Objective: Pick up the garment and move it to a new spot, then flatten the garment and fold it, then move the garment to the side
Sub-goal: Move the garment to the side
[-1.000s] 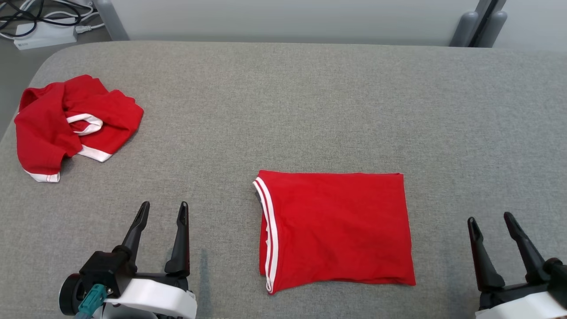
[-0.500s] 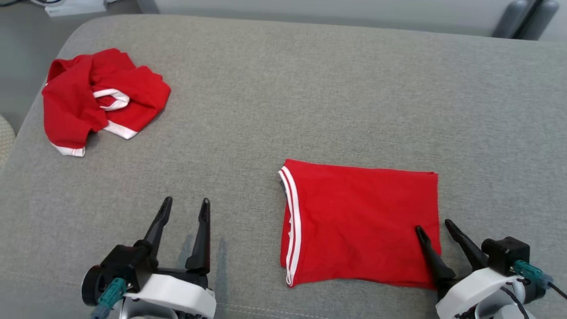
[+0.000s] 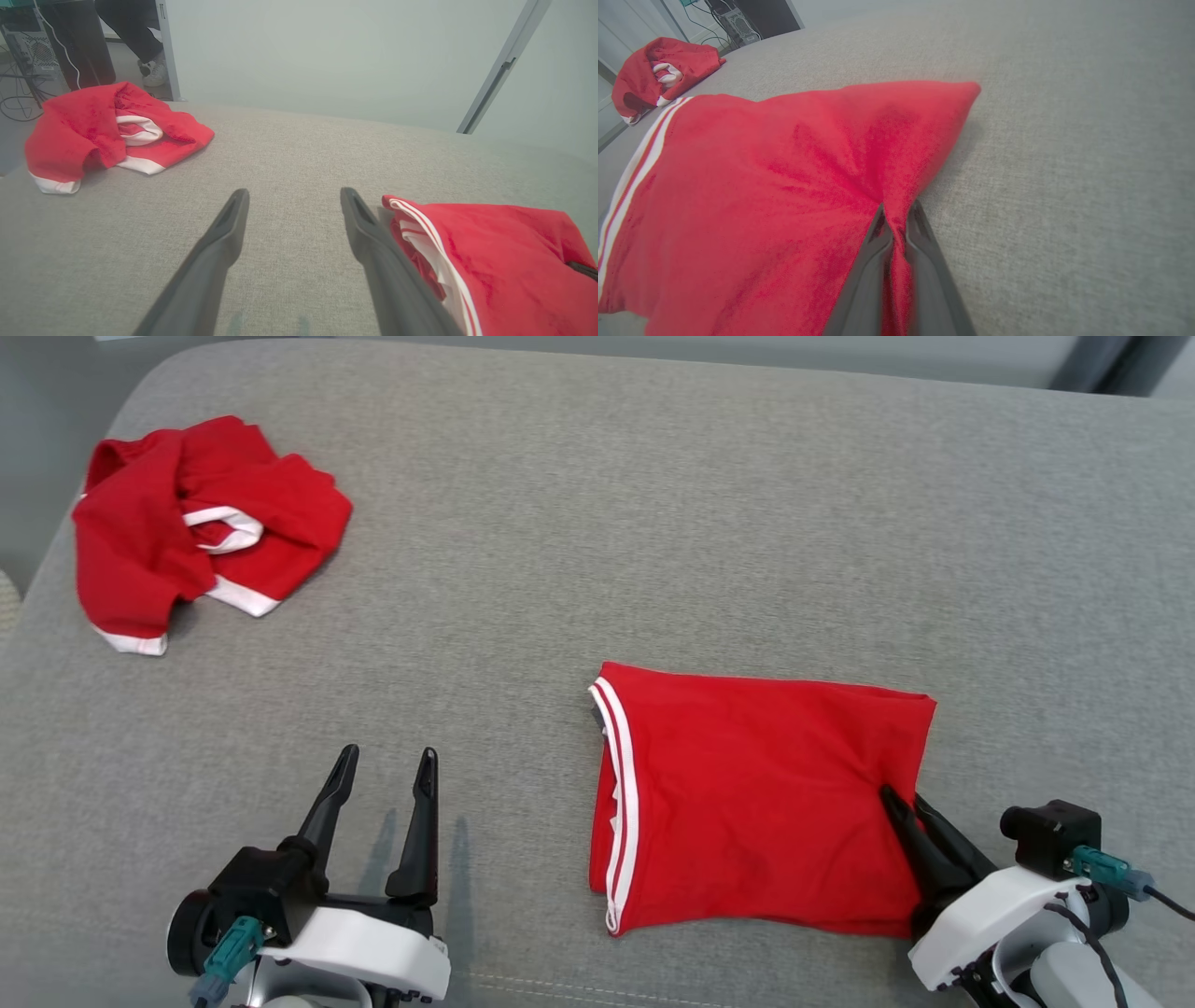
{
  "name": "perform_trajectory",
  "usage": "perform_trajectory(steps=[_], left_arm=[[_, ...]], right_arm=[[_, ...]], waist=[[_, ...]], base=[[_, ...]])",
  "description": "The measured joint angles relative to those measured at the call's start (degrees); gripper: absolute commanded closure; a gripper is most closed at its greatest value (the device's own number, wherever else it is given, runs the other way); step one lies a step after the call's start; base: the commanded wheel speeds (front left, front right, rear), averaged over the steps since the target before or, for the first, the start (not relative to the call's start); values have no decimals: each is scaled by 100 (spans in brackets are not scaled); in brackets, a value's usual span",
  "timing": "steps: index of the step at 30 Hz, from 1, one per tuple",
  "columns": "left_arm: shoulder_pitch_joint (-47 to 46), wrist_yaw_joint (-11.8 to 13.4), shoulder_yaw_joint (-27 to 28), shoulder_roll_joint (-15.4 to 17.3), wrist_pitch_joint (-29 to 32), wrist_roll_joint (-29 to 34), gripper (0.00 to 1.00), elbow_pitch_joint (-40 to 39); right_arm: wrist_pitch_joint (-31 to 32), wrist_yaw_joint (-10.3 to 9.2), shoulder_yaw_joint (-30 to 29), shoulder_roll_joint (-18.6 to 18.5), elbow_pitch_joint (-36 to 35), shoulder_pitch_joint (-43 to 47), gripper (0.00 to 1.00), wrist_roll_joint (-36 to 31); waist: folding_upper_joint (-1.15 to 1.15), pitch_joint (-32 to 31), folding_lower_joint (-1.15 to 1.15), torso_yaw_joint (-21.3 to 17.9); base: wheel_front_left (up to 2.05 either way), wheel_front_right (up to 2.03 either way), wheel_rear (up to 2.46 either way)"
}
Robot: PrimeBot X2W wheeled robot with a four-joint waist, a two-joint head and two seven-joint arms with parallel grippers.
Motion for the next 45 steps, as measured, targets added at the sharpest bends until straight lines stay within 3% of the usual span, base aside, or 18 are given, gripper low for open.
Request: perform_trajectory(steps=[7, 16, 23, 32, 41, 42, 43, 45], left_arm=[[-112, -59, -96, 93, 93, 87, 0, -47], [-364, -109, -276, 298, 467, 302, 0, -281], [-628, -108, -364, 573, 826, 461, 0, -601], [-944, -101, -400, 798, 1157, 710, 0, -968], [-1271, -101, -409, 849, 1248, 813, 0, -1179], [-1289, -101, -408, 865, 1247, 823, 0, -1182], [-1295, -101, -412, 878, 1248, 840, 0, -1181], [-1311, -101, -421, 893, 1261, 847, 0, -1182]], right_arm=[[-1, 1, -266, -54, -101, -48, 100, -154], [-1, 0, -813, -183, -196, -136, 100, -487], [-3, 0, -838, -499, 365, -1241, 100, -609], [-8, 0, -1006, -751, 1463, -2558, 100, -750], [-10, 1, -1901, -1010, 2339, -3171, 98, -957], [-9, 0, -1944, -987, 2448, -3186, 56, -961], [-9, 1, -2056, -956, 2488, -3184, 0, -968], [-9, 0, -2264, -938, 2531, -3203, 0, -1156]], waist=[[0, 33, 0, -508], [0, 94, 0, -1592], [0, 336, 0, -2323], [0, 1081, 0, -2448], [0, 1844, 0, -2246], [0, 1897, 0, -2225], [0, 1939, 0, -2206], [0, 1988, 0, -2162]], base=[[0, 0, 0], [0, 0, 0], [0, 0, 0], [0, 0, 0], [0, 0, 0], [0, 0, 0], [0, 0, 0], [0, 0, 0]])
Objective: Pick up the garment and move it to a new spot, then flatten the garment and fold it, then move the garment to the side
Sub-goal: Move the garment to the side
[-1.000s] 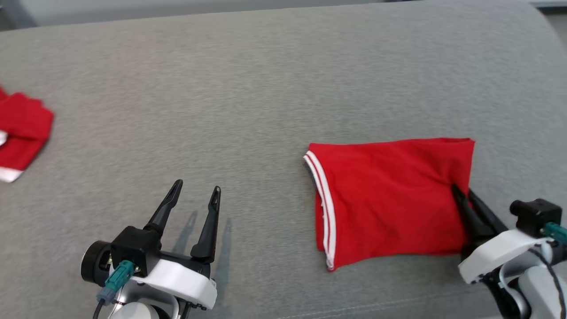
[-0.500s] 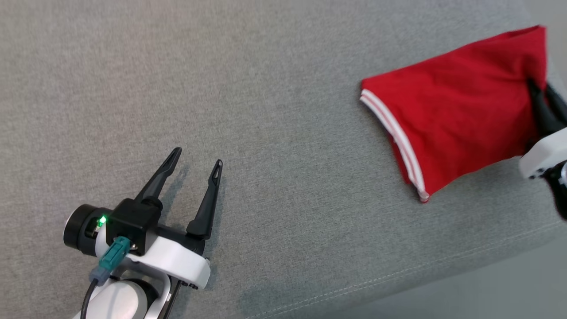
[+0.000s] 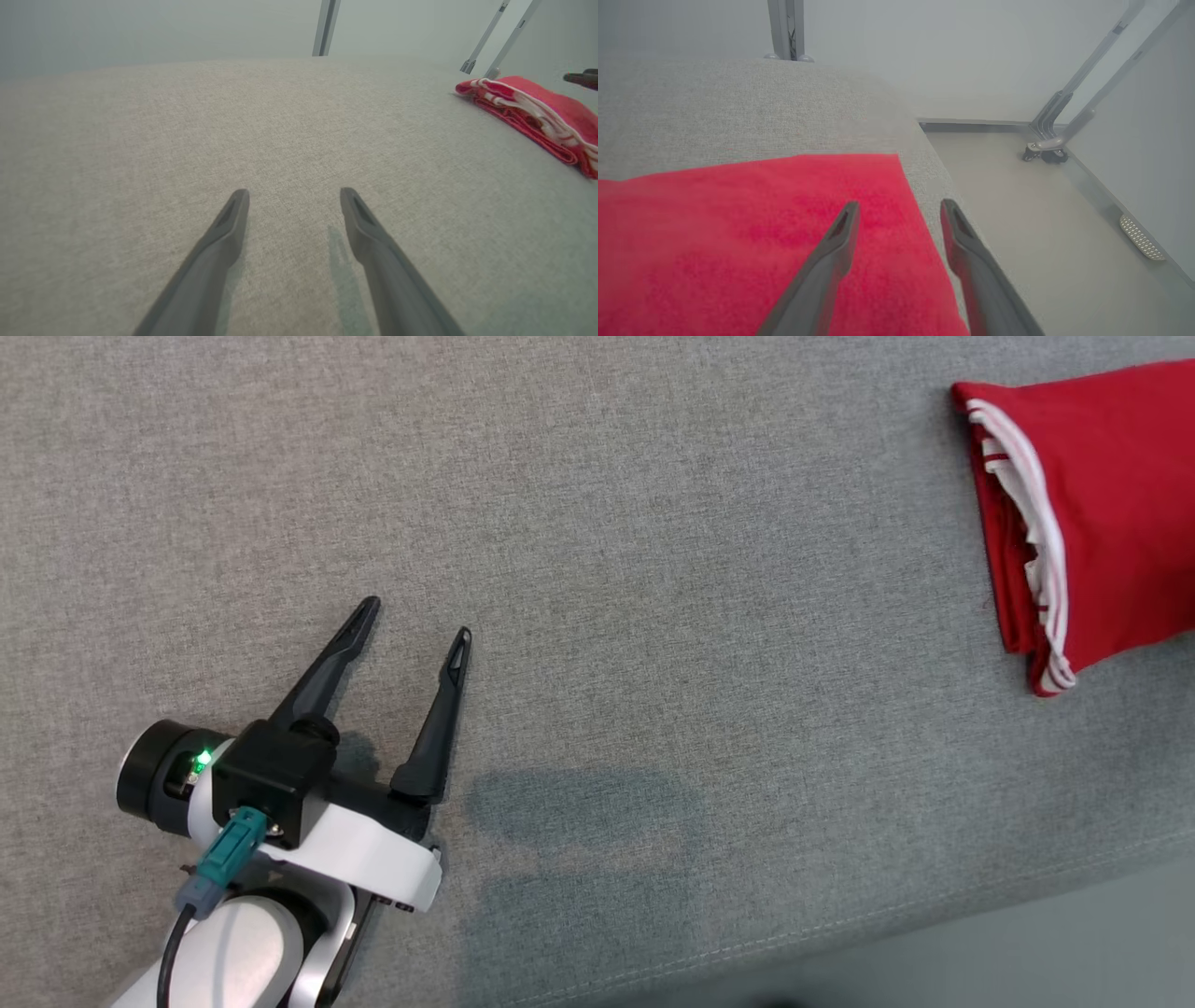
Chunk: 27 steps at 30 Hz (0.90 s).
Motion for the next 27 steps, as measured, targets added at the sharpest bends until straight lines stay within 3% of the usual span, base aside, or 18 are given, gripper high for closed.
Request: perform_trajectory(steps=[4, 11, 18, 27], left_arm=[[-100, 0, 5, -19, -67, 1, 0, 29], [-48, 59, 90, -165, -379, -87, 0, 250], [426, 163, 223, -244, -683, -244, 0, 444], [1058, 304, 428, -299, -939, -581, 0, 630]], right_arm=[[-1, 0, -610, 20, -499, 105, 0, -281], [-19, 0, -1294, 286, -2302, 1006, 0, -687], [-43, 0, -1223, 854, -3684, 2279, 0, -1036], [-43, 0, -916, 1656, -4584, 3831, 0, -1412]], waist=[[0, -163, 0, 23], [0, -679, 0, 158], [0, -1363, 0, 458], [0, -2117, 0, 1156]], base=[[0, 0, 0], [0, 0, 0], [0, 0, 0], [0, 0, 0]])
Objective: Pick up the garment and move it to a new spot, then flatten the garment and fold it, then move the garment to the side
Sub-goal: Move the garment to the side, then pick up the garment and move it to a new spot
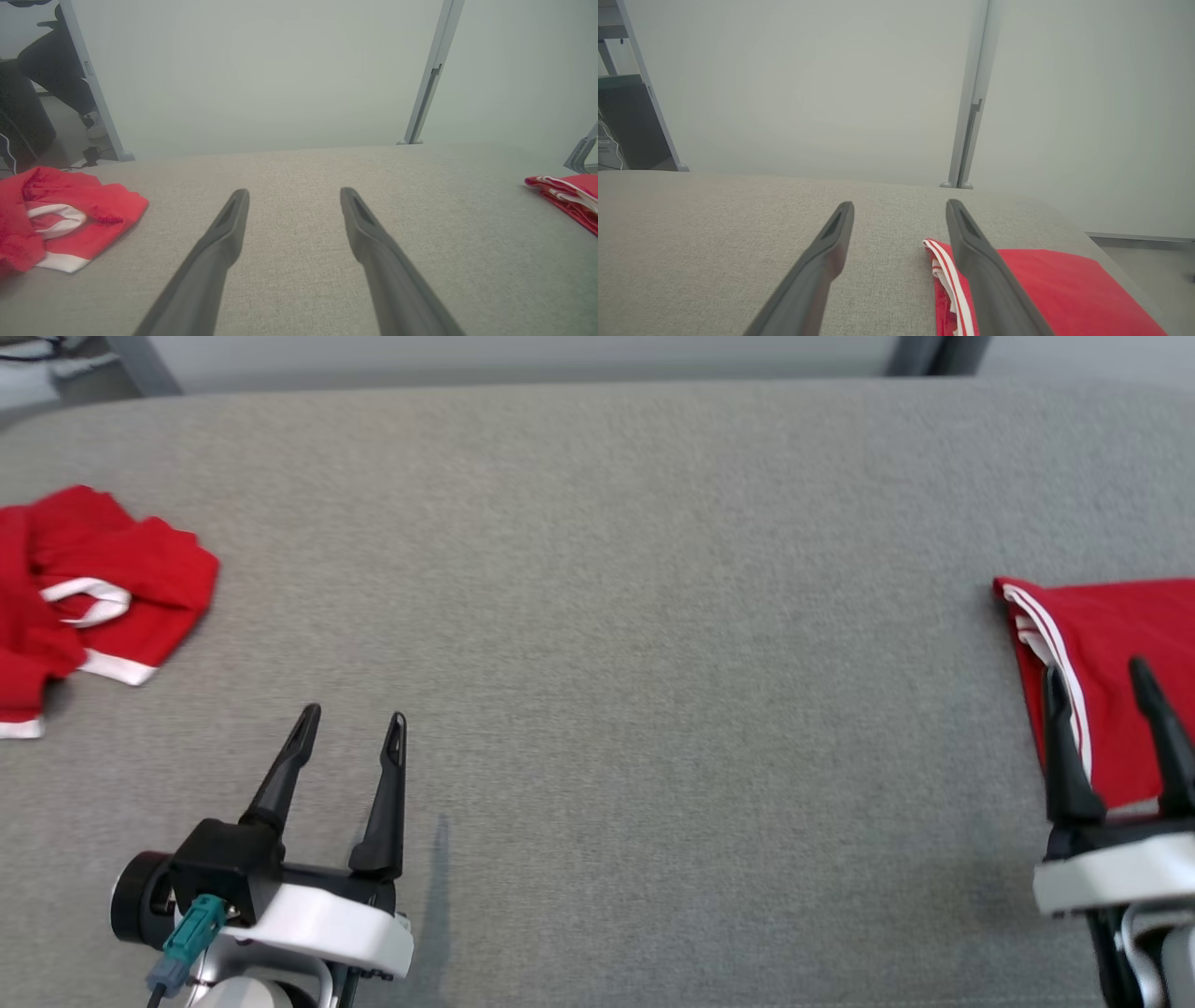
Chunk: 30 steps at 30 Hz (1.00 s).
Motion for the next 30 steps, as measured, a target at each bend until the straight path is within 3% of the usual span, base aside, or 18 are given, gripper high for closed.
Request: perform_trajectory(steps=[7, 15, 30], left_arm=[[410, -4, 75, -11, -126, -233, 0, 220], [919, -10, 162, 40, -135, -439, 0, 372], [1100, -43, 289, 147, -119, -605, 0, 439]], right_arm=[[2, 0, -75, 350, -332, 1027, 0, -289], [179, 0, -202, 662, -787, 2014, 0, -423], [364, 0, -386, 795, -1190, 2321, 0, -452]], waist=[[0, -599, 0, 347], [0, -1142, 0, 357], [0, -1269, 0, 275]], base=[[0, 0, 0], [0, 0, 0], [0, 0, 0]])
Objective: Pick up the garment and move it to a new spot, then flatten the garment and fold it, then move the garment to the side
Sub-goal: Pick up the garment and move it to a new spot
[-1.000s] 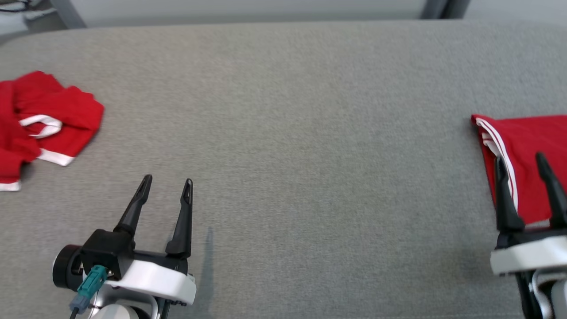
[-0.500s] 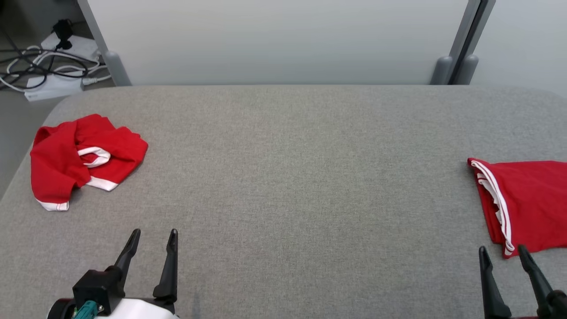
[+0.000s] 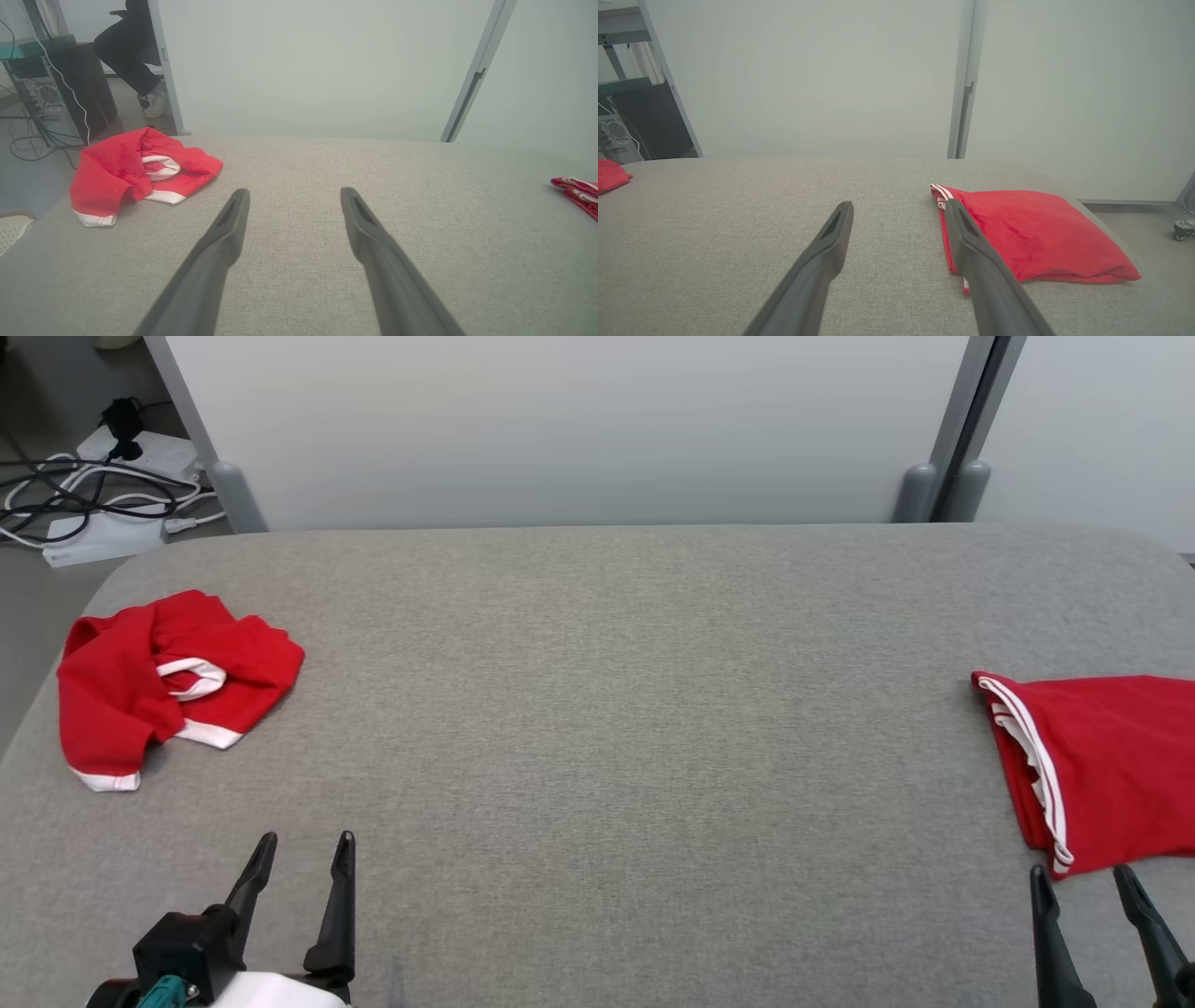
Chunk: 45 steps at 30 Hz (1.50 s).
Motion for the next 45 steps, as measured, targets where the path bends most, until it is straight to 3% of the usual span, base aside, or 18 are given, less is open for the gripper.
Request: perform_trajectory(steps=[6, 14, 26, 38, 41, 45], left_arm=[[-3, 125, 185, -1, -59, -32, 0, -45], [102, 307, 409, -153, -177, -34, 0, -208], [212, 222, 385, -352, -238, -82, 0, 37], [174, 33, 370, -357, -218, -159, 0, 115], [-186, -203, 366, -359, -52, -316, 0, 111], [-1417, -647, 430, -200, 436, -467, 0, 104]], right_arm=[[56, -1, 131, 0, -148, 10, 0, 1], [226, 0, 355, -102, -347, -197, 0, 4], [278, 0, 356, -87, -333, -118, 0, 53], [279, 0, 487, -34, -281, -80, 0, 114], [294, 0, 489, -37, -298, -98, 0, 114], [354, 0, 502, -70, -411, -143, 0, 114]], waist=[[0, 48, 0, 353], [0, 153, 0, 1301], [0, 89, 0, 2529], [0, -44, 0, 2458], [0, 42, 0, 2432], [0, 239, 0, 2327]], base=[[0, 0, 0], [0, 0, 0], [0, 0, 0], [0, 0, 0], [0, 0, 0], [0, 0, 0]])
